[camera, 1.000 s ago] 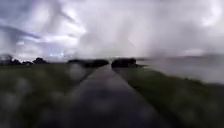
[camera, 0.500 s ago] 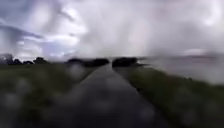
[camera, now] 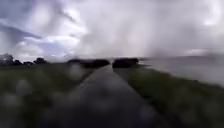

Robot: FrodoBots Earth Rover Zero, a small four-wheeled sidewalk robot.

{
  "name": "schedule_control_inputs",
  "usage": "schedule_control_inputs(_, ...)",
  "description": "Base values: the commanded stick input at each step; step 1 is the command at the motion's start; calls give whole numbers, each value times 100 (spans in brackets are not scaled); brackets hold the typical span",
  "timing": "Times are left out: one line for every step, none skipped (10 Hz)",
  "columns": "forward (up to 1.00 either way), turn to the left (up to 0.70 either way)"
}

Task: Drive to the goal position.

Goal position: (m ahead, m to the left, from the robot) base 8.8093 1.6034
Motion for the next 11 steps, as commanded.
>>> schedule_control_inputs(70, 35)
schedule_control_inputs(70, 28)
schedule_control_inputs(70, 13)
schedule_control_inputs(70, 0)
schedule_control_inputs(70, 0)
schedule_control_inputs(70, 0)
schedule_control_inputs(70, 0)
schedule_control_inputs(70, 0)
schedule_control_inputs(70, 0)
schedule_control_inputs(70, 0)
schedule_control_inputs(70, 0)
